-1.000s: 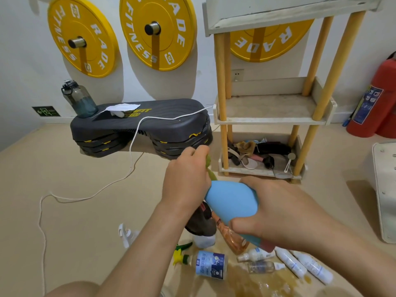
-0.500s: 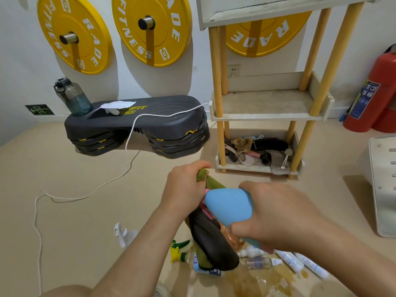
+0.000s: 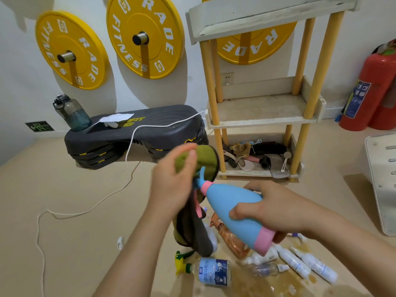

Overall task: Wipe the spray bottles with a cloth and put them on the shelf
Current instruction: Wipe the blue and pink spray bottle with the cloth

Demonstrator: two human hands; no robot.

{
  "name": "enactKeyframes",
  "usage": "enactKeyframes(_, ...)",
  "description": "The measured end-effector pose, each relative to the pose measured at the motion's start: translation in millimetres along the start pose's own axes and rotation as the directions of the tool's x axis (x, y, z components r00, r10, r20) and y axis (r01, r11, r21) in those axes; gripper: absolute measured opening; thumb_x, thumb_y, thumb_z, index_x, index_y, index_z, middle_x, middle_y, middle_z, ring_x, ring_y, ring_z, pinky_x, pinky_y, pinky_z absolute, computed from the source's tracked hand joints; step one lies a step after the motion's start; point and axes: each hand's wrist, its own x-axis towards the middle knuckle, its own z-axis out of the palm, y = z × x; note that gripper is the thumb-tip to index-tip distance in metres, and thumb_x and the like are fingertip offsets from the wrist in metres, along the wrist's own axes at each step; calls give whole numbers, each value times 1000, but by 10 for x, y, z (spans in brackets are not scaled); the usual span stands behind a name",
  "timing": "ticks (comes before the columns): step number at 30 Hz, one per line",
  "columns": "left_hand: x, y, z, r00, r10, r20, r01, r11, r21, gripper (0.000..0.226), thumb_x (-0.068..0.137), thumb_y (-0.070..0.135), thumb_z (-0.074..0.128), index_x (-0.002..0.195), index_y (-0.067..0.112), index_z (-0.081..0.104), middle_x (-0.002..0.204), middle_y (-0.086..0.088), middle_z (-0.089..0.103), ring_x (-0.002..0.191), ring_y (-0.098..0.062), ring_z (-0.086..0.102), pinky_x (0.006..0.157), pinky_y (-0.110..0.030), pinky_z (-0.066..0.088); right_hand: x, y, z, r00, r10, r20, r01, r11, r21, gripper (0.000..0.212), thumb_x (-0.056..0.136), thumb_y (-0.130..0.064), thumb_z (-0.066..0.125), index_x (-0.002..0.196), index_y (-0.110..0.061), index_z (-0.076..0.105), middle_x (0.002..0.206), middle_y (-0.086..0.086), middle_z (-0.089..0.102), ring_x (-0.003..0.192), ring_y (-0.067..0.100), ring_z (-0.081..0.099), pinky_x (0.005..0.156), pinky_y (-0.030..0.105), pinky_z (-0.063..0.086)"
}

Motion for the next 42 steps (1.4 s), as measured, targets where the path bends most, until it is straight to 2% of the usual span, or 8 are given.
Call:
enactKeyframes(3,-126,-108,187,973,44,229,-107,956,274,23,99,36,53,116,30,68,113,16,65,110,-8,59,94,-26,45,-85,-75,41,999,-43,-5,42,990,-135,43,66,-54,77,99,-30,63,88,2,67,67,25,72,50,35,58)
enactKeyframes(7,-132,-231,182,992,125,16,-121,907,403,16,100,32,51,106,25,64,78,1,65,77,-22,58,67,-34,45,-140,-81,11,999,-47,21,49,990,-130,43,65,-53,78,98,-29,66,89,5,69,67,27,71,50,35,56)
enactKeyframes(12,86,-192,-70,893,-228,-389,192,973,-130,12,95,21,61,87,21,70,77,6,68,76,-17,64,74,-26,48,-136,61,-334,995,-7,103,-6,992,123,60,56,-54,75,108,-25,66,86,13,70,60,24,70,51,31,54)
enactKeyframes(15,203,-146,-300,825,-558,-86,291,549,-783,23,100,30,54,95,17,72,100,-9,75,81,-22,71,81,-40,59,-97,192,-454,992,-69,108,6,870,494,78,42,-51,77,112,-18,66,85,13,73,65,25,71,50,30,53)
enactKeyframes(20,37,169,-211,874,-397,282,374,177,-910,44,103,42,36,125,14,62,119,-16,70,112,-32,67,97,-54,51,-23,167,-85,962,-170,214,-4,774,634,79,47,-46,76,116,-9,66,111,27,69,89,33,68,80,49,50)
enactKeyframes(31,27,201,-138,784,-603,148,421,342,-840,29,96,31,59,93,5,72,97,-14,74,101,-31,70,102,-49,50,14,118,121,955,-297,-30,289,898,331,51,63,-58,75,106,-30,72,96,-6,74,84,12,73,71,32,58)
enactKeyframes(36,28,222,-129,797,-600,-67,368,570,-735,34,97,29,58,68,13,62,53,0,64,49,-15,62,59,-30,51,24,136,165,918,-314,-241,359,917,173,60,52,-72,66,102,-38,70,94,-12,71,80,5,68,69,33,59)
enactKeyframes(42,-22,225,-76,867,-485,115,399,539,-742,27,100,30,56,106,7,69,94,-13,76,78,-22,74,62,-32,59,98,89,137,925,-218,-312,293,930,221,41,69,-61,69,97,-31,70,86,-8,70,70,4,66,54,17,47)
